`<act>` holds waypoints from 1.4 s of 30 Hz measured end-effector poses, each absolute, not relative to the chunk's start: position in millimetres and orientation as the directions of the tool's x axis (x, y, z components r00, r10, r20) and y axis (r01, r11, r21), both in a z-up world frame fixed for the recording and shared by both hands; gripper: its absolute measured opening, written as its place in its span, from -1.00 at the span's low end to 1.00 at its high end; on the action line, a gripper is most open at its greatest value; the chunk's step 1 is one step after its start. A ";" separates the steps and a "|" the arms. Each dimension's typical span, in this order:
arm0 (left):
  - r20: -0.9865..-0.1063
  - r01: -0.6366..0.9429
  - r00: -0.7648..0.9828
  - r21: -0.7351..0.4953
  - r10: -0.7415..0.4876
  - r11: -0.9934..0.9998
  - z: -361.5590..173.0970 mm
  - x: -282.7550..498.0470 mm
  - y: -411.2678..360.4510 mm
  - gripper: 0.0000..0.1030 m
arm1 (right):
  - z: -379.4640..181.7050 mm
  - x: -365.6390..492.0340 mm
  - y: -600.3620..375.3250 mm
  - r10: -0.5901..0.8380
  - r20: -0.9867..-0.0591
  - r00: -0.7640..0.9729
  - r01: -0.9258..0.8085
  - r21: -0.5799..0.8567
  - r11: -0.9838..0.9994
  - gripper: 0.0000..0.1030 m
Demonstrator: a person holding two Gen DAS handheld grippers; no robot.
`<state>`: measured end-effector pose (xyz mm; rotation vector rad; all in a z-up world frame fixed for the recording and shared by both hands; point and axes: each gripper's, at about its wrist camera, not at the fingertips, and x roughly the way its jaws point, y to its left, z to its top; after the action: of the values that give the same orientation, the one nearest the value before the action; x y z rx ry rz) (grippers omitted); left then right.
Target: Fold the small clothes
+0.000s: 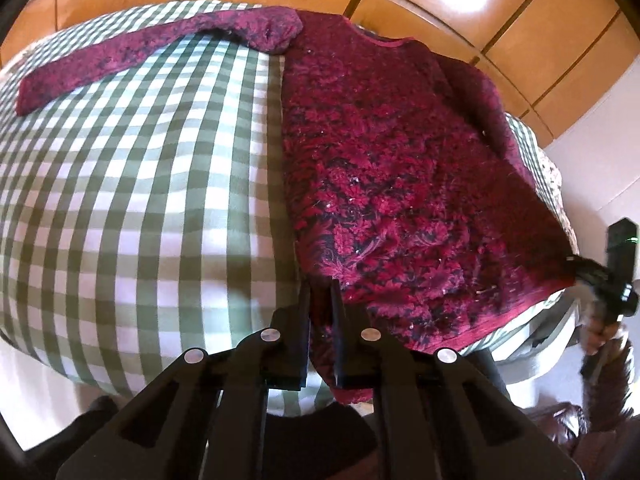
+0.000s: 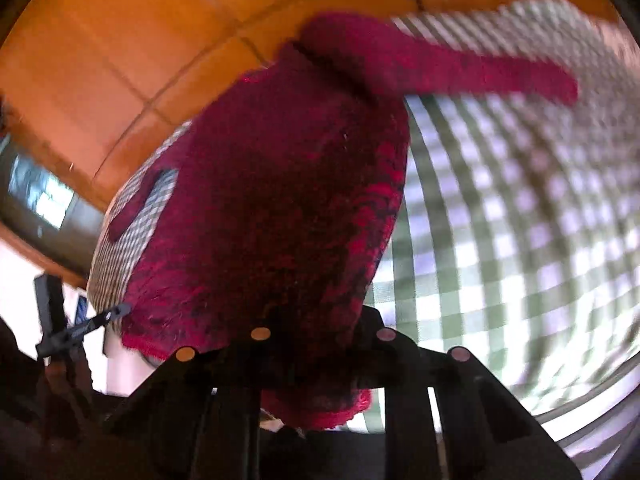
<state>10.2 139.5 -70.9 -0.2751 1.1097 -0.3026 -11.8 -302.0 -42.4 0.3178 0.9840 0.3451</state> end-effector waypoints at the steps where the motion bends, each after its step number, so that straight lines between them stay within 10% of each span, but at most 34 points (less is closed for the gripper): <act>1: -0.834 0.107 0.403 -0.365 -0.376 0.925 -71.6 9.7 139.2 -0.85 | -42.2 -16.3 -302.5 0.412 -0.764 0.496 -0.147 0.393 0.908 -0.68; 5: -0.826 0.120 0.424 -0.354 -0.370 0.928 -59.7 10.1 138.6 -0.77 | -70.7 -20.0 -308.9 0.407 -0.816 0.410 -0.106 0.401 0.910 -0.51; 9: -0.774 0.081 0.538 -0.346 -0.334 0.935 -31.5 27.7 146.3 0.25 | -71.9 -7.0 -356.6 0.454 -0.728 0.514 0.063 0.560 0.826 -0.13; 18: -0.747 0.168 0.572 -0.299 -0.339 0.940 -32.9 102.1 73.9 0.26 | -84.6 82.0 -479.7 0.334 -0.542 0.771 0.365 0.806 0.467 0.22; 23: -0.780 0.242 0.526 -0.245 -0.339 0.939 -52.1 123.5 29.1 0.29 | -108.5 138.6 -500.0 0.287 -0.572 0.768 0.459 0.805 0.377 0.07; 28: -0.825 0.233 0.465 -0.235 -0.320 0.944 -78.4 137.7 20.7 0.29 | -80.3 167.8 -514.1 0.196 -0.630 0.751 0.436 0.697 0.569 -0.77; 36: -0.832 0.240 0.453 -0.234 -0.322 0.942 -86.2 140.0 16.6 0.35 | 5.3 177.4 -547.4 -0.334 -0.563 0.756 0.545 0.258 0.798 -0.80; 42: -0.835 0.237 0.457 -0.218 -0.307 0.947 -88.3 139.2 12.7 0.44 | -60.1 223.6 -557.0 -0.369 -0.716 0.593 0.604 0.092 0.792 -0.58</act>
<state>139.2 12.7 -88.3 -0.0737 1.0434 -0.3357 223.6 -557.0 -60.1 0.3436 0.7423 -0.5787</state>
